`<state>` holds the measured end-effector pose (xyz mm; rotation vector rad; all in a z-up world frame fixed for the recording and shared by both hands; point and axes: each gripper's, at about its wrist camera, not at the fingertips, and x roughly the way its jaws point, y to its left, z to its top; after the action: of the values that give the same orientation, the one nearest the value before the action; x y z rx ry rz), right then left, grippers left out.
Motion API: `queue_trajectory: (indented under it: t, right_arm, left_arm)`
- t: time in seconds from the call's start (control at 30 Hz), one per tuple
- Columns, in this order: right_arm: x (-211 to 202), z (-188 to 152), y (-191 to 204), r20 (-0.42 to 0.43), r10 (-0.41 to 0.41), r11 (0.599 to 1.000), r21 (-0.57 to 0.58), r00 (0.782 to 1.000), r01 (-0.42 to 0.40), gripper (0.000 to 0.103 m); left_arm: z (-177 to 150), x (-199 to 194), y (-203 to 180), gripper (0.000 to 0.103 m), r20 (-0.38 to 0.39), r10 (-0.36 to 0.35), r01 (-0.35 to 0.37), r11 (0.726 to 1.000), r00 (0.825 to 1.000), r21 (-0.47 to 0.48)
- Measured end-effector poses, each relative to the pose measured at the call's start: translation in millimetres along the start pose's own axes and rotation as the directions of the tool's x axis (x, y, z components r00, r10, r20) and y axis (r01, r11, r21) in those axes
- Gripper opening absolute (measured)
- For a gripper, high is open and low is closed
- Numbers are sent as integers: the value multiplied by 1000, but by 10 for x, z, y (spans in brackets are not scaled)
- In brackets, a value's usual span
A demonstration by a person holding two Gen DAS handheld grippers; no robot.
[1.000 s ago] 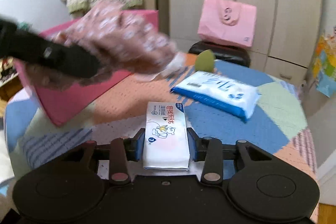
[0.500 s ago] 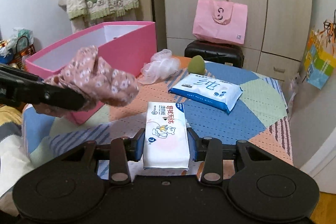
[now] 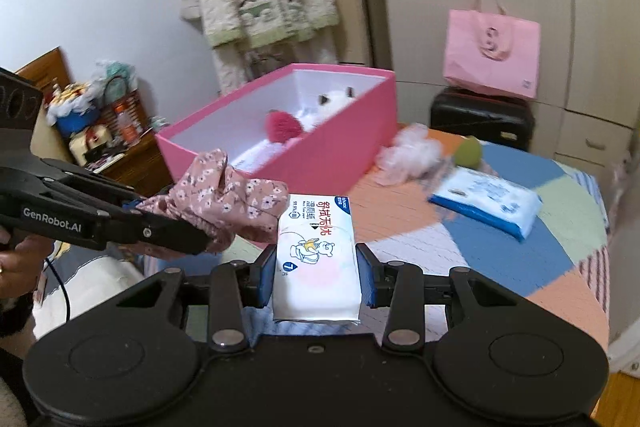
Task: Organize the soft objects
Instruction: 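Carry the scrunchie over the box with the left while the right lifts the wipes pack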
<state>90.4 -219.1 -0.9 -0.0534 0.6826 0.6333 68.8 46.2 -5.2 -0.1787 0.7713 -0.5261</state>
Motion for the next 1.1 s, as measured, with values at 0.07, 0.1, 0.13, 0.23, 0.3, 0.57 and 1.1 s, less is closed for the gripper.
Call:
queue_trajectory:
  t: [0.07, 0.1, 0.13, 0.23, 0.3, 0.57, 1.1]
  right_arm:
    - [5, 91, 86, 12, 10, 1000, -24, 1000, -10, 46]
    - [9, 139, 126, 23, 9, 999, -35, 1000, -8, 46]
    - [13, 187, 165, 34, 8, 999, -50, 999, -6, 46]
    - [60, 361, 293, 53, 15, 995, -96, 998, -10, 46]
    - [102, 479, 359, 60, 28, 992, -125, 998, -20, 46]
    - [421, 928, 483, 86, 66, 977, -206, 994, -47, 43]
    - [917, 823, 38, -37, 136, 986, -96, 990, -139, 25]
  left_arm:
    - [10, -125, 21, 21, 41, 15, -16, 1000, 999, 13]
    - [26, -179, 43, 21, 59, 16, -17, 1000, 998, 16]
    - [48, -214, 67, 21, 72, 18, -19, 1000, 997, 15]
    - [159, -282, 169, 21, 105, 52, -53, 999, 993, 4]
    - [245, -321, 228, 21, 130, 95, -95, 995, 987, -3]
    - [491, -297, 472, 21, 218, 267, -273, 962, 939, -5]
    - [778, 558, 944, 22, 59, 405, -408, 909, 913, 87]
